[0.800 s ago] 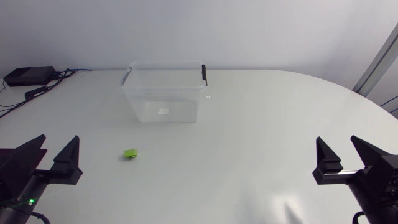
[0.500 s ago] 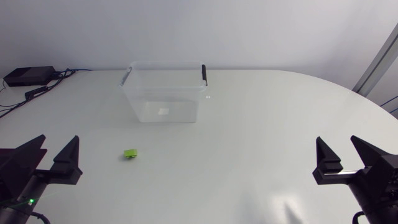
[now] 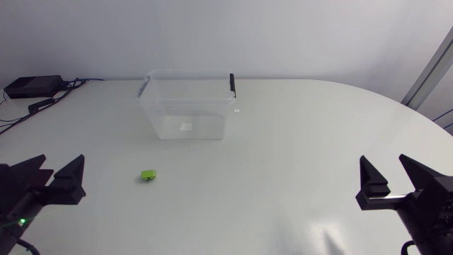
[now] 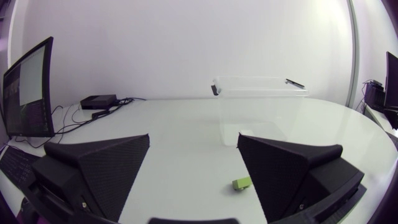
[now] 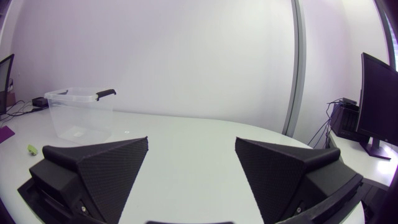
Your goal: Place the duplo bricks in the container
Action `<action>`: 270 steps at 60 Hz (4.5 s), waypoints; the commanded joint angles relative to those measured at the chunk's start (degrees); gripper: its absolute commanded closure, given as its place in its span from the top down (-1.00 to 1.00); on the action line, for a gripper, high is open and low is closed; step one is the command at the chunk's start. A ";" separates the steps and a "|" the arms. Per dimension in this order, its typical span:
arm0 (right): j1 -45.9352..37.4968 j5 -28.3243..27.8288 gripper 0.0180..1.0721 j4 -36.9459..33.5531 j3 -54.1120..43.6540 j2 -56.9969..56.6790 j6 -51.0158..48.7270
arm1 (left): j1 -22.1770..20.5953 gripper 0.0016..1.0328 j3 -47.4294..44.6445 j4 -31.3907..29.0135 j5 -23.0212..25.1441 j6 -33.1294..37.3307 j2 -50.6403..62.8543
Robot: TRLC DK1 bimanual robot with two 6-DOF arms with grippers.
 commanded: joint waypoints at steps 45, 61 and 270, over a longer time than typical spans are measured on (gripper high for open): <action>-0.15 -0.52 0.93 0.69 -1.17 -0.41 -1.19 | -5.81 0.92 29.66 -25.01 0.32 -2.04 52.48; -0.15 -0.52 0.93 0.60 -1.17 -0.41 -1.11 | -10.30 0.92 35.46 -22.72 0.32 -3.71 68.48; -0.15 -0.52 0.93 0.60 -1.17 -0.41 -1.19 | -15.39 0.90 54.10 -6.90 -10.67 -2.83 58.63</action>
